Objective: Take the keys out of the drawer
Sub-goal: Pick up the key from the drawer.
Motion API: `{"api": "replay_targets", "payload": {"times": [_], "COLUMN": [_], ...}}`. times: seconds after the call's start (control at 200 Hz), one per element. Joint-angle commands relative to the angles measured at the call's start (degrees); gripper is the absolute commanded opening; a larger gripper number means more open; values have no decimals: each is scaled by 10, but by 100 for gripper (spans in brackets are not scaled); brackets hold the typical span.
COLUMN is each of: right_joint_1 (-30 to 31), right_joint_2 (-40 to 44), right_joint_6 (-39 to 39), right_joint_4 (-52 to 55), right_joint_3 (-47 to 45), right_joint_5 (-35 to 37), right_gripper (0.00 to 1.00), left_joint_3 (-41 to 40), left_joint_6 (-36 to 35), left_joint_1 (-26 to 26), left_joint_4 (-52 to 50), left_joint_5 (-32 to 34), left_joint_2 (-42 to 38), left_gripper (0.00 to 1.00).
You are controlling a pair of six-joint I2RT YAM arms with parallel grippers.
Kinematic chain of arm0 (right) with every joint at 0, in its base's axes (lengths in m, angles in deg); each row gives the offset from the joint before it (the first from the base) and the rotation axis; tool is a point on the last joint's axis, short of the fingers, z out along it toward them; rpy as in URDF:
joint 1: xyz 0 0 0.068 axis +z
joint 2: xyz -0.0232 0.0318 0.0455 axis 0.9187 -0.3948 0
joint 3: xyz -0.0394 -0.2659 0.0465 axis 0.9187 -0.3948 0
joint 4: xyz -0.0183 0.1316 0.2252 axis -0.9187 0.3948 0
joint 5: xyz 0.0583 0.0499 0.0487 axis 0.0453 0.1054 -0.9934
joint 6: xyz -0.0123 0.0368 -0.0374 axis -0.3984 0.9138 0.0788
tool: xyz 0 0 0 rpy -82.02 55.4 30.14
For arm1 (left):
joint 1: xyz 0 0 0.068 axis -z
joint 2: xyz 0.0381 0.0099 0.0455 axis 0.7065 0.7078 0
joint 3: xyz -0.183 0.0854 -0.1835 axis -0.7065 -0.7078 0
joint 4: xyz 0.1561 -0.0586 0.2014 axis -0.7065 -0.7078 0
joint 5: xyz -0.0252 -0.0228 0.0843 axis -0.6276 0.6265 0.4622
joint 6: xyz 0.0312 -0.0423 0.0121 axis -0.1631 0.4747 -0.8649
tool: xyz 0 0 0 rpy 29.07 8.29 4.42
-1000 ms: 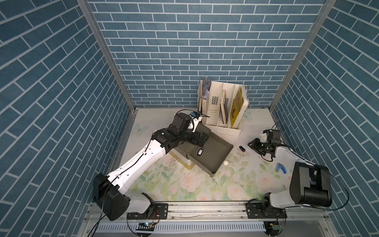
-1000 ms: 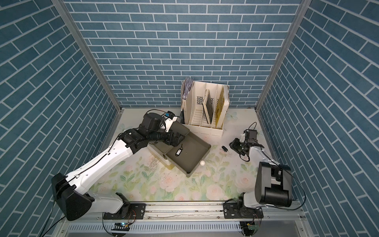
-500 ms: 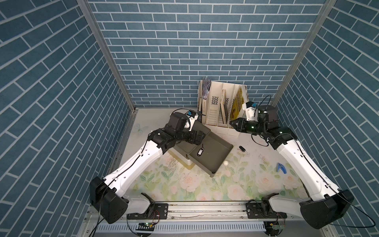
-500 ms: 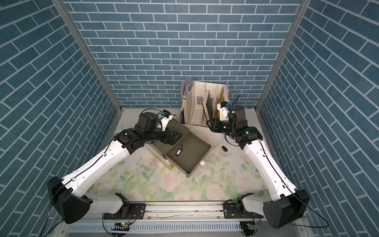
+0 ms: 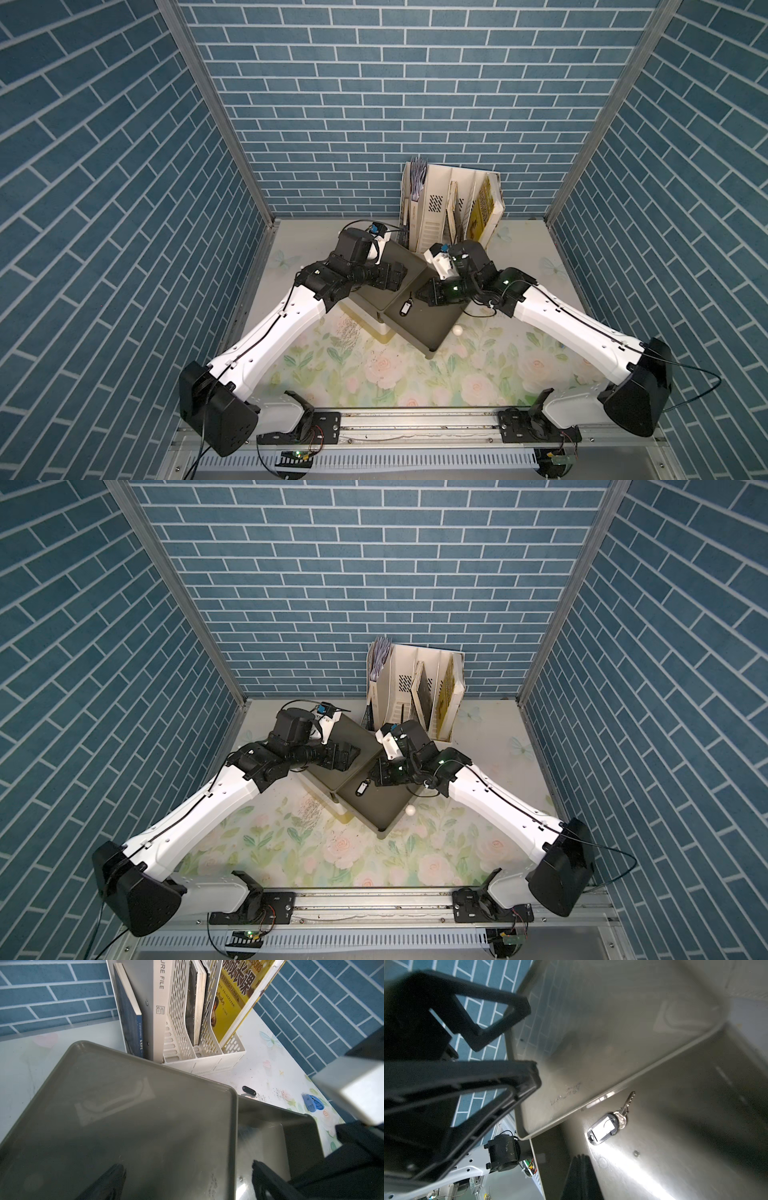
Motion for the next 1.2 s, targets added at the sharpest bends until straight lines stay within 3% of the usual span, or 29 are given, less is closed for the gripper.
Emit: {"api": "replay_targets", "payload": {"times": [0.0,0.17,0.62,1.195], "right_joint_1": [14,25,47,44], "right_joint_2": [-15,-39,-84,-74], "right_joint_6": [28,37,39,0], "right_joint_4": [-48,-67,-69,70], "right_joint_3": [-11,-16,-8,17], "right_joint_5": [22,33,38,126], "right_gripper": [0,0,0,0], "left_joint_3": [-7,-9,-28,-34], "left_joint_6": [7,6,6,9], "left_joint_1": [-5,-11,-30,-33], "left_joint_4": [-14,-31,-25,-14], "left_joint_5": [17,48,32,18], "left_joint_2": [-10,-14,-35,-39], "left_gripper": [100,100,100,100]}}
